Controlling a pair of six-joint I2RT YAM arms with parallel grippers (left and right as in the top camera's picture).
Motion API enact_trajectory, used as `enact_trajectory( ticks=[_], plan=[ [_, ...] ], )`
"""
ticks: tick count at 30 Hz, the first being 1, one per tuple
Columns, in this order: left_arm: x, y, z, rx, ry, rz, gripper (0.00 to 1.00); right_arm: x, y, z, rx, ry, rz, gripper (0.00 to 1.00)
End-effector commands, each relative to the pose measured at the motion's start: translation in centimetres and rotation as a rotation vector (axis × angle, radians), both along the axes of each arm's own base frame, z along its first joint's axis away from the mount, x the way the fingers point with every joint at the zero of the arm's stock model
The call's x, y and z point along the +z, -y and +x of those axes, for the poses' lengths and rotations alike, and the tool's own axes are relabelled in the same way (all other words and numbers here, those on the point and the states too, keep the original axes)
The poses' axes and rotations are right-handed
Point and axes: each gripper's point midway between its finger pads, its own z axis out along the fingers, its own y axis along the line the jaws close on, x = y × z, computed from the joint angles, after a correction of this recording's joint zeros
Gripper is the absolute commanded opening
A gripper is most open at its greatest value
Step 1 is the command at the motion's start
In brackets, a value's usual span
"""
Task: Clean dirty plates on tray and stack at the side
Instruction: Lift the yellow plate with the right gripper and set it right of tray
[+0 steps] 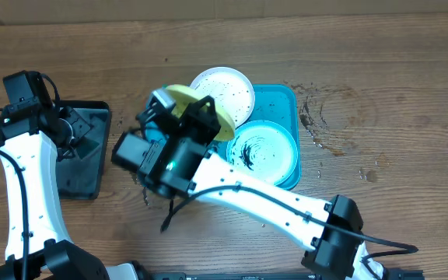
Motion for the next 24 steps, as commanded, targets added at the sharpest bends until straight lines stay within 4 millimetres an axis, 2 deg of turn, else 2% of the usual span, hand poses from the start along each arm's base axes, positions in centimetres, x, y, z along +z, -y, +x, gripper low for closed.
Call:
enact_trajectory(
  ticks=[1,3,6,9,11,13,14,17,19,20,21,22,24],
  plan=[
    [-0.1,0.1,0.1,0.003,0.004,-0.017,0.04,2.7,0.0,-0.9,0.008,0.065,0.038,0.04],
    [-0.1,0.1,0.1,0.003,0.004,-0.017,0.04,2.5,-0.2,-1.0,0.015,0.052,0.047,0.04],
    [-0.2,0.2,0.0,0.003,0.0,-0.019,0.04,2.4,1.1,0.7,-0.032,0.054,0.072,0.04],
    [-0.2,0.4,0.0,0.0,-0.001,-0.031,0.04,0.5,1.3,1.1,-0.024,-0.06,0.107,0.04],
    [-0.2,0.4,0.0,-0.001,-0.001,-0.031,0.04,0.1,2.4,1.2,-0.041,-0.094,0.071,0.04],
    [-0.2,0.4,0.0,-0.001,-0.001,-0.031,0.04,0.1,3.4,2.6,-0.09,-0.074,0.132,0.04],
    [-0.2,0.4,0.0,-0.001,-0.001,-0.032,0.04,-0.8,3.2,2.9,-0.087,-0.124,0.175,0.04],
    [-0.2,0.5,0.0,-0.003,0.003,-0.036,0.04,-4.6,1.4,0.8,0.002,-0.39,0.23,0.04],
    [-0.2,0.5,0.1,-0.003,0.006,-0.034,0.04,-4.7,1.8,0.7,0.006,-0.403,0.193,0.04],
    [-0.2,0.5,0.1,-0.003,0.006,-0.034,0.04,-4.3,2.5,1.6,-0.029,-0.364,0.21,0.04],
    [-0.2,0.5,0.1,-0.003,0.006,-0.034,0.04,-4.1,2.7,2.2,-0.059,-0.338,0.26,0.04],
    [-0.2,0.5,0.0,-0.003,0.002,-0.036,0.04,-4.5,2.6,3.2,-0.101,-0.337,0.382,0.04],
    [-0.2,0.5,0.0,-0.003,-0.001,-0.037,0.04,-6.5,1.4,3.0,-0.081,-0.507,0.529,0.04]
  ],
)
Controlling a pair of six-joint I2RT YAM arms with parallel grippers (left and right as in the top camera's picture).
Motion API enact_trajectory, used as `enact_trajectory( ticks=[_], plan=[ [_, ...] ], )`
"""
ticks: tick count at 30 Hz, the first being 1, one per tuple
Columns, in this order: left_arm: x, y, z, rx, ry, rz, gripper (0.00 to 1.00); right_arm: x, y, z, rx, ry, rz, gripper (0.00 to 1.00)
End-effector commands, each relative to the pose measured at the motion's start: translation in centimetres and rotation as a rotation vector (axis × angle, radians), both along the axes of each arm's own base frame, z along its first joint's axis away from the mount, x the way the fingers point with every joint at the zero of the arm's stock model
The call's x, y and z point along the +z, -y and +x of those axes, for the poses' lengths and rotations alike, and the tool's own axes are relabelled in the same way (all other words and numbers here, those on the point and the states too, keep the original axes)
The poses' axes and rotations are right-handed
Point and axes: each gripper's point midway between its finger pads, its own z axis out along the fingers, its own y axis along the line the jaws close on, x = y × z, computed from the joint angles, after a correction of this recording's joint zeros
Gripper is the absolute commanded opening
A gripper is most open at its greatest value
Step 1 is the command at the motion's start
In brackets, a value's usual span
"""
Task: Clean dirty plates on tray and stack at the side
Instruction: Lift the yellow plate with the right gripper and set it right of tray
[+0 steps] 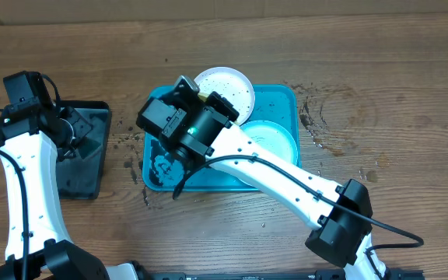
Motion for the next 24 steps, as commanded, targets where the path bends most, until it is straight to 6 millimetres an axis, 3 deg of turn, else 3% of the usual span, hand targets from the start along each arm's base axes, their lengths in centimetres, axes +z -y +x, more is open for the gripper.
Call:
enact_trajectory(
  ticks=[1,3,7,10,13,17,18,20,23,24],
  plan=[
    [-0.1,0.1,0.0,0.005,-0.001,-0.014,0.04,-1.2,-0.5,0.2,-0.034,-0.246,0.321,0.04],
    [-0.1,0.1,0.0,0.005,-0.001,-0.014,0.04,-2.1,0.7,0.9,-0.072,-0.345,0.402,0.04],
    [-0.1,0.1,0.0,0.005,-0.001,-0.015,0.04,-2.9,6.2,3.2,-0.25,-0.535,0.615,0.04],
    [-0.1,0.1,0.0,0.004,0.0,-0.014,0.04,-3.1,12.5,5.0,-0.415,-0.607,0.728,0.04],
    [-0.1,0.1,0.0,0.004,0.001,-0.014,0.04,-3.4,20.8,6.7,-0.614,-0.575,0.77,0.04],
    [-0.1,0.1,0.0,0.004,0.001,-0.014,0.04,-4.2,28.3,7.6,-0.785,-0.528,0.819,0.04],
    [-0.1,0.1,0.1,0.004,0.001,-0.014,0.04,-4.8,31.2,7.6,-0.858,-0.508,0.841,0.04],
    [-0.1,0.1,0.1,0.004,0.003,-0.013,0.04,-5.7,34.2,7.5,-0.939,-0.487,0.866,0.04],
    [-0.1,0.1,0.1,0.004,0.005,-0.012,0.04,-7.1,36.9,7.2,-1.007,-0.471,0.885,0.04],
    [-0.1,0.1,0.2,0.004,0.007,-0.012,0.04,-8.4,38.3,6.9,-1.05,-0.468,0.895,0.04]
  ],
)
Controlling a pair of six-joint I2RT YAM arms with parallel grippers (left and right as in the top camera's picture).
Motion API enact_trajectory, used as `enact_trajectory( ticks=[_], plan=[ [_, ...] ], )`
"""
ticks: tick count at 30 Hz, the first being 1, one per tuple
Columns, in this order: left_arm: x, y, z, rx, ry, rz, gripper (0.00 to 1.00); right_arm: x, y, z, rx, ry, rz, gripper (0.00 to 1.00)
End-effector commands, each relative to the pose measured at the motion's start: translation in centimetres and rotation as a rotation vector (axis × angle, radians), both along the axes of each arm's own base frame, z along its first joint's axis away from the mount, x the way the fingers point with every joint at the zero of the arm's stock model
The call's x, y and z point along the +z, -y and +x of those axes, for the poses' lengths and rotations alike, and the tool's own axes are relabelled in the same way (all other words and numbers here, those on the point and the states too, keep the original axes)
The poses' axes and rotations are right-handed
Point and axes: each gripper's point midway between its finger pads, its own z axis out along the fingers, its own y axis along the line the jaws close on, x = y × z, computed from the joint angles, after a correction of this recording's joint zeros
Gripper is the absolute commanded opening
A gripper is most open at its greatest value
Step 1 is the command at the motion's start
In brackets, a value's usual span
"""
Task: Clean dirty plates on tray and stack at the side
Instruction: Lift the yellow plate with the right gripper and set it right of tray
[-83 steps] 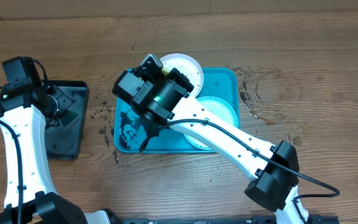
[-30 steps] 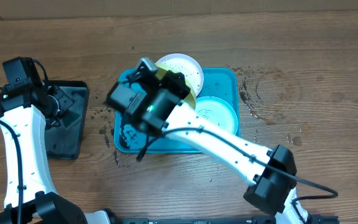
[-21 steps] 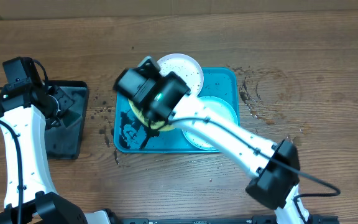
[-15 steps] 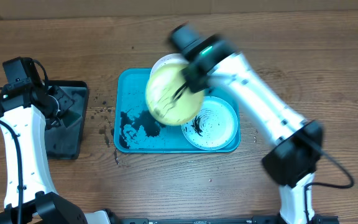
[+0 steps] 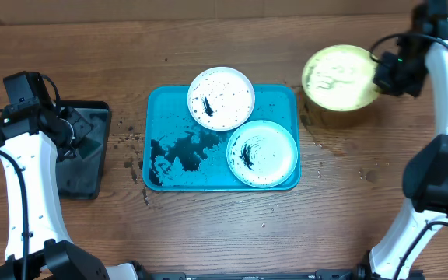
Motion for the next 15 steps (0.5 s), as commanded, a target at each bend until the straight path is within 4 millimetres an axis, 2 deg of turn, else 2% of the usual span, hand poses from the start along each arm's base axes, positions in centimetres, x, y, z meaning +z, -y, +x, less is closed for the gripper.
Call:
enact_trajectory(
  ticks=[1,6,10,11,12,15],
  plan=[
    [-0.1,0.1,0.2,0.004,0.006,-0.012,0.04,-1.1,1.8,-0.9,-0.079,-0.001,0.031,0.04],
    [-0.1,0.1,0.2,0.004,0.006,-0.011,0.04,-5.0,2.5,-2.4,-0.11,-0.058,0.045,0.04],
    [-0.1,0.1,0.2,0.004,0.006,-0.012,0.04,-7.0,2.2,-3.2,-0.146,-0.089,0.056,0.04],
    [-0.1,0.1,0.2,0.004,0.006,-0.012,0.04,-7.1,2.2,-3.3,-0.16,-0.095,0.058,0.13],
    [-0.1,0.1,0.2,0.004,0.006,-0.012,0.04,-7.0,1.7,-3.2,-0.156,-0.093,0.078,0.32],
    [-0.1,0.1,0.2,0.004,0.006,-0.012,0.04,-6.6,0.0,-3.0,-0.122,-0.078,0.161,0.4]
  ],
)
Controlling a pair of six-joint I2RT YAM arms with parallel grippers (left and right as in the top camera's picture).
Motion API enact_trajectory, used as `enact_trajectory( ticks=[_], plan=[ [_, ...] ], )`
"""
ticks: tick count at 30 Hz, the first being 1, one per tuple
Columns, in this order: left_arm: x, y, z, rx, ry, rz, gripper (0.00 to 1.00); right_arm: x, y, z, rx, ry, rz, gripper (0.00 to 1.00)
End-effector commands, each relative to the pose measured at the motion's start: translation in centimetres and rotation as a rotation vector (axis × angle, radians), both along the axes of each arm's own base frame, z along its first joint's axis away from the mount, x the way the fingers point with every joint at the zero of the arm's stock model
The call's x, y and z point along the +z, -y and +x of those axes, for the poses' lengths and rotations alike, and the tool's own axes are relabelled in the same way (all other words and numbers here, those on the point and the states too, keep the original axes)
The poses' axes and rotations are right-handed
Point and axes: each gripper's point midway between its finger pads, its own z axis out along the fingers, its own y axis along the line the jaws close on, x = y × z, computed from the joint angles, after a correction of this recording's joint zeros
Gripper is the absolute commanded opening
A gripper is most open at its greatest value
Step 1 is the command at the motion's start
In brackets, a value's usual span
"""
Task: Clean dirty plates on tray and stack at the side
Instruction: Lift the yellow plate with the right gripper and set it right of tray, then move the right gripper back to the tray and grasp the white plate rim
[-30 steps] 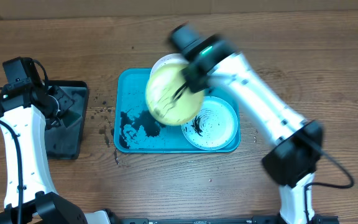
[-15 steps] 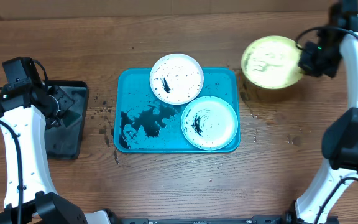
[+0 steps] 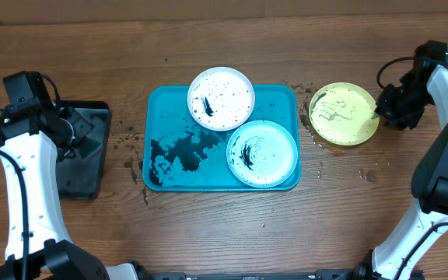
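A yellow plate streaked with faint residue lies flat on the table, right of the teal tray. My right gripper is at the plate's right rim and looks shut on it. Two dirty plates sit on the tray: a white one at the top and a pale one at the lower right, both with dark smears. Dark dirt is spread over the tray's left part. My left gripper hovers over a black bin at the far left; its jaws are not readable.
Dark crumbs are scattered on the wood left of the tray and between the tray and the yellow plate. The table's back edge runs along the top of the view.
The yellow plate was held higher and farther back at the right; now it lies flat on the table beside the tray. My right gripper has come down with it. The left arm is unchanged.
My right gripper first held the yellow plate tilted over the tray's left part. Then it was still there, with dark dirt showing on the tray. Later the plate was held off to the right of the tray, and now it rests on the table.
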Motion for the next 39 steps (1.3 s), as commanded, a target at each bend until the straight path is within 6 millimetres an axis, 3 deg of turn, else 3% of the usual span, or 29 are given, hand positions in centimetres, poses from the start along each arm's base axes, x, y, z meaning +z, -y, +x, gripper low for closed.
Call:
enact_trajectory(
  ticks=[1,6,9,11,14,16,19,25,31,36,39],
  plan=[
    [-0.1,0.1,0.1,0.004,0.003,-0.013,0.04,1.8,-2.8,0.8,0.031,0.066,0.12,0.42],
    [0.0,0.1,0.2,0.004,0.009,-0.011,0.04,3.4,-6.1,1.5,0.096,0.105,0.152,0.46],
    [0.0,0.1,0.4,0.002,0.014,-0.011,0.04,5.1,-9.1,2.8,0.177,0.17,0.141,0.51],
    [0.0,0.5,0.5,-0.009,0.019,-0.024,0.04,6.2,-13.3,4.6,0.284,0.262,0.137,0.6],
    [0.0,0.9,0.7,-0.02,0.02,-0.025,0.04,6.5,-18.3,6.7,0.404,0.38,0.127,0.54],
    [0.0,1.3,0.8,-0.034,0.019,-0.025,0.04,6.3,-22.3,8.1,0.495,0.472,0.078,0.59],
    [0.0,1.7,0.9,-0.044,0.019,-0.025,0.04,5.3,-25.5,8.9,0.561,0.52,-0.007,0.64],
    [0.0,2.3,1.2,-0.064,0.019,-0.025,0.04,2.1,-29.0,10.0,0.568,0.55,-0.128,0.66],
    [0.0,2.4,1.2,-0.066,0.019,-0.026,0.04,-1.1,-29.6,10.3,0.569,0.517,-0.125,0.64],
    [0.0,2.6,1.3,-0.073,0.022,-0.024,0.04,-3.1,-30.1,9.7,0.575,0.47,-0.087,0.42],
    [0.0,2.7,1.4,-0.077,0.023,-0.024,0.04,-3.0,-30.8,9.6,0.581,0.477,-0.068,0.4]
  ],
)
